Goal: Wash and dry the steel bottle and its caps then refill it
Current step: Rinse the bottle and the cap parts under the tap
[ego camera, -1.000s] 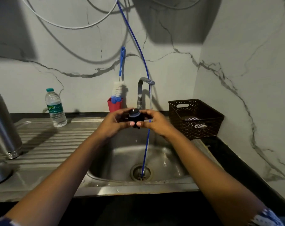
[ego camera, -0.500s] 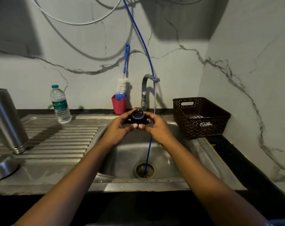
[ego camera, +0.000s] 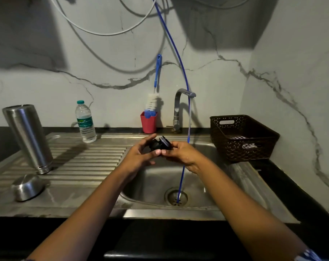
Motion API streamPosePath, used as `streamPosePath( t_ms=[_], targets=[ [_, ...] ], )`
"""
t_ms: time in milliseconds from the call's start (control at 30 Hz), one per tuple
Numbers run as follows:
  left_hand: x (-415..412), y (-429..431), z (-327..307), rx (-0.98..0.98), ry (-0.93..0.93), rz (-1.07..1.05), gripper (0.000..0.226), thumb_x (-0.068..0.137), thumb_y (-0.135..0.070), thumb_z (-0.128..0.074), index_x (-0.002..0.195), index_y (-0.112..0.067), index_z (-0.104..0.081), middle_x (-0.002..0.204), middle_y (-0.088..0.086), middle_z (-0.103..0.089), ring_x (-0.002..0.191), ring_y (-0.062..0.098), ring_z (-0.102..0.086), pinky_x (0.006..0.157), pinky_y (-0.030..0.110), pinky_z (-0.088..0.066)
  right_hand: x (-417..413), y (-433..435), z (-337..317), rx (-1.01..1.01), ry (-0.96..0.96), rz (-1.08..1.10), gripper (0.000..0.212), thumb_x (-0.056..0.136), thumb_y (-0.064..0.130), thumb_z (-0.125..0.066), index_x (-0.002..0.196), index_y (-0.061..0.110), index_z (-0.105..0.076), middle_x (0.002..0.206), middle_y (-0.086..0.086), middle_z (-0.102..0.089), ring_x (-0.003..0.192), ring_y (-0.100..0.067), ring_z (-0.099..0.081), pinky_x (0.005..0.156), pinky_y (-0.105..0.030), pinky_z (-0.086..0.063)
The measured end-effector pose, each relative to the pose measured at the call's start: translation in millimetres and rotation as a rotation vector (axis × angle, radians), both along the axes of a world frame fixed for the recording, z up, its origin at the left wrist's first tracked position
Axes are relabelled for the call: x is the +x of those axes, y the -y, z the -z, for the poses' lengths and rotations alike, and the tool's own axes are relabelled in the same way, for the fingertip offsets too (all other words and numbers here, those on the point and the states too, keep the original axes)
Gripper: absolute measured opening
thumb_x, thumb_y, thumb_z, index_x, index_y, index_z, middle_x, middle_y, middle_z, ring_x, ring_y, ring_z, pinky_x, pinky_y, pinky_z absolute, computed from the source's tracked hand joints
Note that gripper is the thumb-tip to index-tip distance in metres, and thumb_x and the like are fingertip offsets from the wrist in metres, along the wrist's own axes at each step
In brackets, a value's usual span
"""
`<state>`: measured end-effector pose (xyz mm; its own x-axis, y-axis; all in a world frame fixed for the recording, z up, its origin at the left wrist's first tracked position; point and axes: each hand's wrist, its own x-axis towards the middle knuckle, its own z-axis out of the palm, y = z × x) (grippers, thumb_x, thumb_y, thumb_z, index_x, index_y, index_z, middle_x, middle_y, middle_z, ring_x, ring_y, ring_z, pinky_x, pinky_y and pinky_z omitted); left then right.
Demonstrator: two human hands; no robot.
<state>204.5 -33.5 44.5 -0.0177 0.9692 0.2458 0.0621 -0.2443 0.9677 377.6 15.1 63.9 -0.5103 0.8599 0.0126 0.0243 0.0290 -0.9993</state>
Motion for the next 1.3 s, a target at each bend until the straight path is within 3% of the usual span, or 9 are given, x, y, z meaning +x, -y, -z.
streamPosePath(
  t_ms=[67,200,367,467,667,867,1067,1167,1300],
  targets=[
    [-8,9,-6,0.002,0.056,-0.038,0.055,0.071,-0.008,-0.073,0.121,-0.023,-0.056,0.119,0.0,-0.064,0.098,0.012,-0.064,0.066,0.026,-0.055,-11,5,-1,-0.046,-0.068,-0.058,0.028,0.083,-0.001,-0.064,0.11,0.006,-0.061,0.095,-0.006,-0.067,0.09,-0.017,-0.062,0.075,-0.02,-0.053],
    [-48,34,-23,0.008,-0.097,-0.19,0.047,0.066,0.0,-0.08,0.105,-0.018,-0.061,0.103,0.003,-0.067,0.083,0.014,-0.062,0.06,0.022,-0.051,-32,12,3,-0.041,0.0,-0.146,0.027,0.088,0.007,-0.061,0.114,0.016,-0.06,0.096,-0.001,-0.066,0.092,-0.014,-0.062,0.086,-0.031,-0.051],
    [-118,71,-40,-0.101,-0.39,-0.32,0.045,0.064,-0.008,-0.081,0.103,-0.023,-0.064,0.092,0.003,-0.067,0.076,0.011,-0.059,0.063,0.017,-0.047,-59,12,35,-0.052,0.024,0.052,0.031,0.089,0.013,-0.061,0.12,0.01,-0.059,0.089,0.003,-0.065,0.076,-0.008,-0.06,0.067,-0.024,-0.047],
    [-156,88,-36,-0.206,-0.585,-0.388,0.055,0.05,-0.024,-0.077,0.103,-0.027,-0.064,0.096,0.007,-0.068,0.081,0.015,-0.063,0.08,0.029,-0.051,-67,12,55,-0.005,0.12,0.084,0.025,0.09,0.015,-0.061,0.114,0.012,-0.061,0.093,0.0,-0.065,0.073,-0.008,-0.059,0.062,-0.021,-0.044],
    [-190,105,-11,-0.293,-0.809,-0.428,0.048,0.063,-0.007,-0.084,0.103,-0.024,-0.063,0.101,0.005,-0.069,0.088,0.02,-0.066,0.086,0.032,-0.051,-73,17,70,0.22,0.283,0.01,0.014,0.088,0.015,-0.065,0.1,0.02,-0.067,0.09,0.002,-0.068,0.082,-0.011,-0.062,0.07,-0.021,-0.049],
    [-191,108,7,-0.293,-0.922,-0.491,0.057,0.067,-0.014,-0.084,0.119,-0.021,-0.062,0.107,-0.001,-0.064,0.086,0.015,-0.06,0.079,0.024,-0.045,-75,19,71,0.505,0.416,-0.002,0.014,0.086,0.018,-0.067,0.099,0.022,-0.069,0.081,0.021,-0.062,0.071,0.009,-0.057,0.061,-0.004,-0.041],
    [-189,118,9,-0.338,-0.984,-0.509,0.069,0.067,-0.027,-0.085,0.129,-0.024,-0.056,0.109,-0.006,-0.06,0.1,0.016,-0.058,0.084,0.024,-0.041,-76,23,68,0.891,0.688,-0.026,0.014,0.088,0.026,-0.063,0.1,0.023,-0.069,0.097,0.005,-0.064,0.085,-0.005,-0.054,0.074,-0.016,-0.04],
    [-175,115,6,-0.135,-0.988,-0.658,0.077,0.067,-0.037,-0.084,0.135,-0.019,-0.052,0.126,0.005,-0.06,0.116,0.028,-0.053,0.097,0.04,-0.044,-79,24,70,1.041,0.779,-0.044,0.018,0.09,0.032,-0.058,0.104,0.026,-0.067,0.101,0.005,-0.062,0.094,-0.01,-0.053,0.077,-0.019,-0.034],
    [-120,79,-8,0.188,-0.899,-0.735,0.047,0.082,-0.039,-0.07,0.124,-0.021,-0.06,0.122,0.004,-0.062,0.116,0.025,-0.052,0.096,0.041,-0.044,-74,22,67,1.046,0.81,0.044,0.019,0.091,0.034,-0.056,0.104,0.026,-0.067,0.101,0.004,-0.062,0.099,-0.013,-0.052,0.083,-0.026,-0.034]
  ],
)
